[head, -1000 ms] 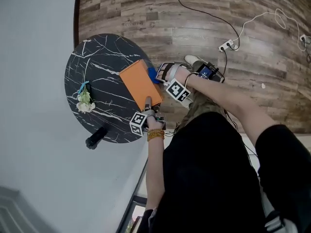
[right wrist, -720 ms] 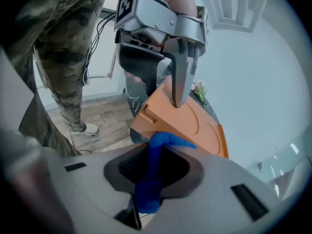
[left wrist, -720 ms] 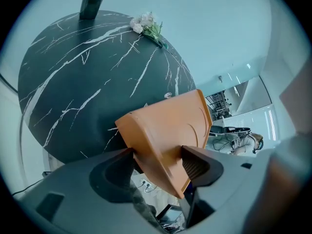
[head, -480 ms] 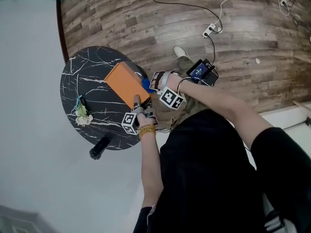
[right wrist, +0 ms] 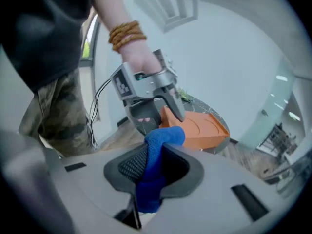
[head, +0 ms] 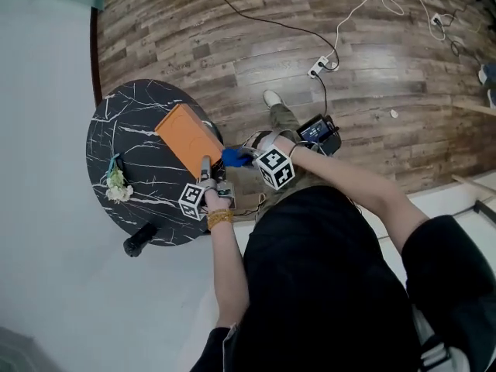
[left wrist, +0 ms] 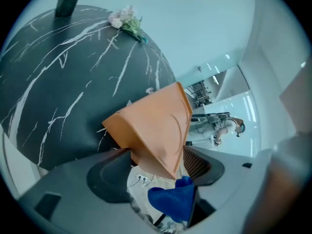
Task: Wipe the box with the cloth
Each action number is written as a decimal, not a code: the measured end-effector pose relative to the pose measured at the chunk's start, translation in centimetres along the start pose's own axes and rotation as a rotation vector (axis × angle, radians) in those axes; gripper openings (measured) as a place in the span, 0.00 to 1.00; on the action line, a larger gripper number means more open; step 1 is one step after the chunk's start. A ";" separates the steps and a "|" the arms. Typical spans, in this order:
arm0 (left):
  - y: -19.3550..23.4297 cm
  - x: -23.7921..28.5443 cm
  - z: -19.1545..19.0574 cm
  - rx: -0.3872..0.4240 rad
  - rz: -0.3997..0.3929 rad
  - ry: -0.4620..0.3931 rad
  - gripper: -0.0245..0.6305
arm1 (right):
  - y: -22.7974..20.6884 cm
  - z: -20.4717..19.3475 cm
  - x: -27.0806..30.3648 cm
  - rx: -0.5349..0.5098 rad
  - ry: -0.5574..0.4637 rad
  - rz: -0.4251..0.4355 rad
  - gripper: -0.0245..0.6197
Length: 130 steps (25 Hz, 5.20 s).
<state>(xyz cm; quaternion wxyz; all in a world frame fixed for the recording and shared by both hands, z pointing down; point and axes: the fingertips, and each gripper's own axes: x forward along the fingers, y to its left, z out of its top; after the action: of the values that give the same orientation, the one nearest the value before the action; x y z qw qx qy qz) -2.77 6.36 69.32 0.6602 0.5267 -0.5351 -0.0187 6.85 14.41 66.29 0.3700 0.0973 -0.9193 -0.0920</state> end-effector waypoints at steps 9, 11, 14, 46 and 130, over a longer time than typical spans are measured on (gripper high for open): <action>-10.0 -9.5 -8.2 0.494 -0.598 0.199 0.54 | -2.9 4.6 -7.2 0.238 -0.133 -0.171 0.14; -10.1 -9.9 -9.6 0.553 -0.612 0.214 0.54 | -2.0 6.5 -6.8 0.168 -0.142 -0.138 0.14; -9.3 -9.7 -10.6 0.471 -0.643 0.214 0.54 | 0.5 8.1 -5.4 0.012 -0.116 -0.078 0.14; 3.3 -2.7 -0.6 -0.241 -0.369 -0.294 0.21 | -5.0 -0.4 -10.0 0.284 0.176 -0.307 0.22; -2.3 4.1 14.3 0.991 -0.440 0.229 0.19 | -10.9 2.8 10.3 0.663 0.343 -0.121 0.25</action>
<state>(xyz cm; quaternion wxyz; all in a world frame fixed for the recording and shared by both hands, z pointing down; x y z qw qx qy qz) -10.17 -6.77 68.70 0.3679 0.8723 -0.2823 0.1551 -1.16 1.66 68.46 0.4610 0.2798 -0.8164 0.2065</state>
